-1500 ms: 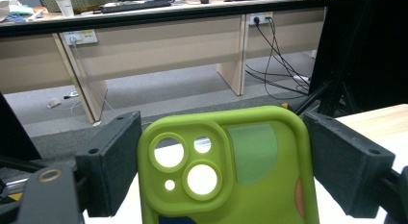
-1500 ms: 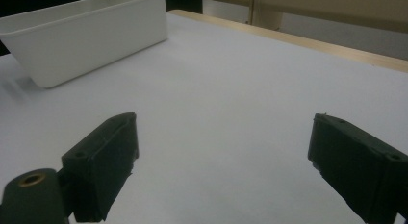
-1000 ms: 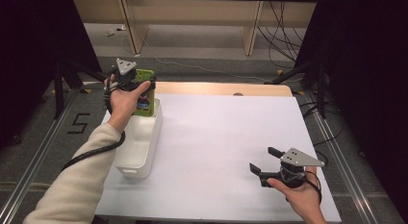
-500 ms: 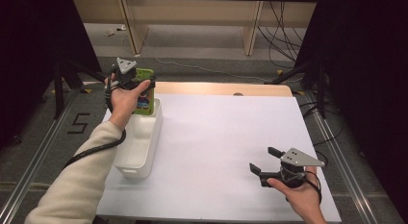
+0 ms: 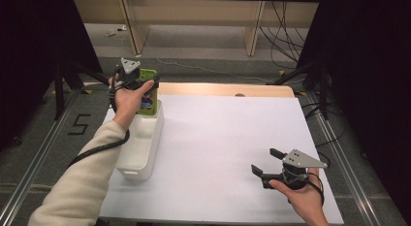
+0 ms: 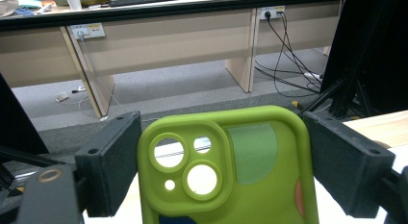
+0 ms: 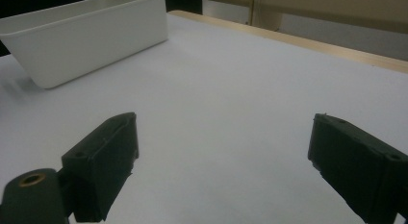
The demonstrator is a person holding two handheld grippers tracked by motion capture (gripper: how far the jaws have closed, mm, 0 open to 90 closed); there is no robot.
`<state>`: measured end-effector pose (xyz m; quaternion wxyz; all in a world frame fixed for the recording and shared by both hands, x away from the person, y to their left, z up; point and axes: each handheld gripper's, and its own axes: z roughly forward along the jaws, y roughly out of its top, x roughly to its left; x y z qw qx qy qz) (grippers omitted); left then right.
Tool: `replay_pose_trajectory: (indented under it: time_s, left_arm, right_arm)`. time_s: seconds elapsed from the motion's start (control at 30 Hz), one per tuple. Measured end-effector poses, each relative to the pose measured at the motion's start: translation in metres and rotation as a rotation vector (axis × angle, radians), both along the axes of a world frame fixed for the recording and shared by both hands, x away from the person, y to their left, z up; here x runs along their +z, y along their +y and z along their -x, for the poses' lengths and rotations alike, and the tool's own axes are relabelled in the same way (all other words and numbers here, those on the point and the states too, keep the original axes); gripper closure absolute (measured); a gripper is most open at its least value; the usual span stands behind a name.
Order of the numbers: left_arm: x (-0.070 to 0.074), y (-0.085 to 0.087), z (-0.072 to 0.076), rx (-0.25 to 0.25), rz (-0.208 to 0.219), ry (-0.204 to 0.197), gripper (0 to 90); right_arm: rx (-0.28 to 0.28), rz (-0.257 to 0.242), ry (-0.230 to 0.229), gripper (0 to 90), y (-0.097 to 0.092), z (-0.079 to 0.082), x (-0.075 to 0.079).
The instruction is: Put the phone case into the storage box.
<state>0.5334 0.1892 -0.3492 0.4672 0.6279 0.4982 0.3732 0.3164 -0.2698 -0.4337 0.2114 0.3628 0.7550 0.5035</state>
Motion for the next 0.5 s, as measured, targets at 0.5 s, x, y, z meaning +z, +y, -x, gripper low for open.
replay_pose_trajectory:
  time_s: [0.5]
  left_arm:
    - [-0.0024, -0.0011, -0.0052, -0.003, 0.002, 0.004, 16.3]
  right_arm:
    - [0.0, 0.0, -0.001, 11.5, 0.0, 0.0, 0.0001]
